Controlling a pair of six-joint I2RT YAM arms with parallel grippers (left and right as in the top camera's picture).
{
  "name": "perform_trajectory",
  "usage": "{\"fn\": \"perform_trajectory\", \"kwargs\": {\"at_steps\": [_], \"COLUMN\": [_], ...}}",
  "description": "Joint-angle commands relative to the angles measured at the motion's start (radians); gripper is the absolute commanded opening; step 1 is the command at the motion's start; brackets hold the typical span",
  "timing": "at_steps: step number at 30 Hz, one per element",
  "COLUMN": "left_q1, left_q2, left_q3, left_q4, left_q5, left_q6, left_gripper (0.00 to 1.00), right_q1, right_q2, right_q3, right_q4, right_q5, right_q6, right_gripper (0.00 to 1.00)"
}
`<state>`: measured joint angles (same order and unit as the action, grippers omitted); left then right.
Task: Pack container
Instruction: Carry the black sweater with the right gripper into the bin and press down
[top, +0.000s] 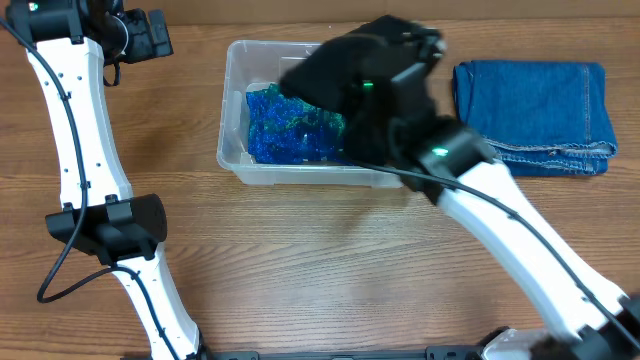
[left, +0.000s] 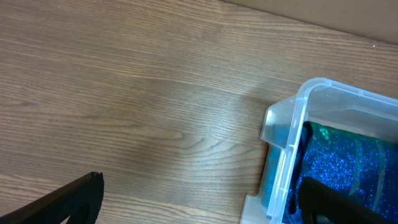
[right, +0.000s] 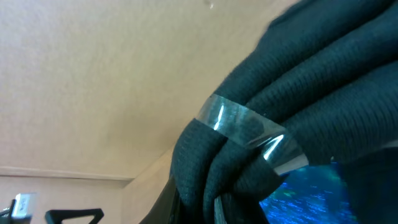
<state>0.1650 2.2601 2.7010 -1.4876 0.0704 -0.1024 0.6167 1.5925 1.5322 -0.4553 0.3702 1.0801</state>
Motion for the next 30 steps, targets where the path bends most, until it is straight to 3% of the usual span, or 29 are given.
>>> {"fn": "perform_trajectory", "kwargs": {"at_steps": [1,7,23,24,25,26,30], "left_q1": [-0.003,-0.003,-0.003,-0.003,-0.003,-0.003,-0.003], "left_q2": [-0.003,-0.003,-0.003,-0.003,-0.003,-0.003,-0.003], "left_q3": [0.003,0.003,0.003,0.003,0.003,0.003,0.003], "left_q4": [0.003,0.003,0.003,0.003,0.003,0.003,0.003], "left_q5": [0.004,0.004,0.004,0.004,0.004,0.004,0.004], "left_q6": [-0.010,-0.010,-0.010,-0.010,-0.010,-0.010,-0.010], "left_gripper": [1.00,1.00,1.00,1.00,1.00,1.00,1.00], "right_q1": [0.043,0.053,0.101,0.107,0.112,0.117,0.138], "right_q2": [0.070,0.225,0.436,0.439,0.439,0.439,0.439], "right_q3": [0.036,0.036,0.036,0.036,0.036,0.036,0.036], "right_q4": [0.125,0.289,0.428,0.426,0.422,0.420,0.420], "right_q5": [0.140,0.179,0.179,0.179,0.179,0.179,0.179], "right_q6": [0.021,0.096,0.282,0.282,0.282,0.282,0.274], "right_gripper": [0.04,0.04,0.04,0.10,0.35,0.53,0.85]}}
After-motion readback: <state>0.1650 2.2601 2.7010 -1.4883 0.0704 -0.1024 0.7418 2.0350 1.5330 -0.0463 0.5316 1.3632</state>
